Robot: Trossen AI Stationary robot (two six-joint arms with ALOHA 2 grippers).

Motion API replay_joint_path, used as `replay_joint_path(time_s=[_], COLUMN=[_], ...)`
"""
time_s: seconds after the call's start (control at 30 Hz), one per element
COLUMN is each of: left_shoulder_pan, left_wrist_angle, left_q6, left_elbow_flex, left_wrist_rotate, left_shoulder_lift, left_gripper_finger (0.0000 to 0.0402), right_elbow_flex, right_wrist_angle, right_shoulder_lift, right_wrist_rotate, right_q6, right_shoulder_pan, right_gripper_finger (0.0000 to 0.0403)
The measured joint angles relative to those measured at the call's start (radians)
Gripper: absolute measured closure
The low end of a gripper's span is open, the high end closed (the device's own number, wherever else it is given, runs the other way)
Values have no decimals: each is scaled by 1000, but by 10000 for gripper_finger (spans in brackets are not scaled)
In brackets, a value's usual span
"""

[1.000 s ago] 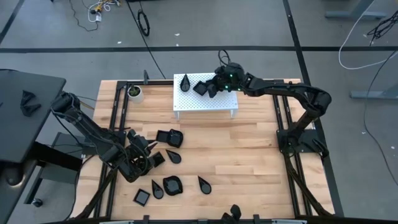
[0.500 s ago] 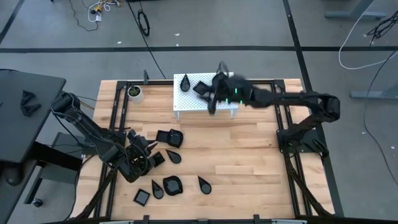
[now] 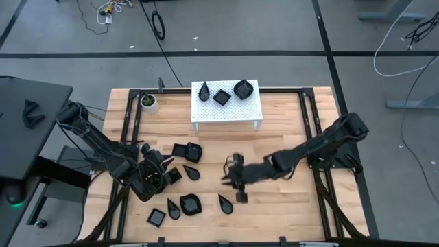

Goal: Pick & Place Mini shaped plates
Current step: Stack the black leaf-shaped plate on top of the other black leaf-shaped plate on the shelf

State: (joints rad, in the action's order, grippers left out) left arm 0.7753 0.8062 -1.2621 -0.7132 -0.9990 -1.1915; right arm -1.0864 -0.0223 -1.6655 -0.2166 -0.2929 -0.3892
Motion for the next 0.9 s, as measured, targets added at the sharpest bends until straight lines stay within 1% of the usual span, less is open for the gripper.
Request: replay_joint_path(time_s=[0.1,0.17,0.23,0.33,0.47,0.57,0.67,0.77,0.9], left_shoulder_pan=[0,0,0,0,4,15,35,56,81], left_wrist_angle=[-3,-9,-31,-69,-115,-150,-176,-188,-209], left_q6=[0,0,0,1,1,1,1,1,1], left_elbow_flex=[0,0,0,0,0,0,0,0,0], left_wrist_rotate=[1,7,8,22,83,124,125,117,104], left_shoulder_lift=[0,0,0,0,0,0,0,0,0], left_gripper_finger=[328,328,328,328,328,328,328,328,328], right_elbow_flex=[0,0,-6,-91,-262,-393,-497,-555,-570], right_wrist_angle=[8,67,127,141,45,-37,-60,-67,-74], right_shoulder_lift=[-65,-122,-182,-275,-394,-474,-542,-602,-643], right_wrist_rotate=[14,51,100,125,131,134,184,199,212], right_q6=[-117,-178,-204,-223,-207,-186,-171,-151,-169], right_shoulder_pan=[-13,1,19,44,75,96,113,114,112], right_gripper_finger=[312,295,275,247,219,209,206,206,208])
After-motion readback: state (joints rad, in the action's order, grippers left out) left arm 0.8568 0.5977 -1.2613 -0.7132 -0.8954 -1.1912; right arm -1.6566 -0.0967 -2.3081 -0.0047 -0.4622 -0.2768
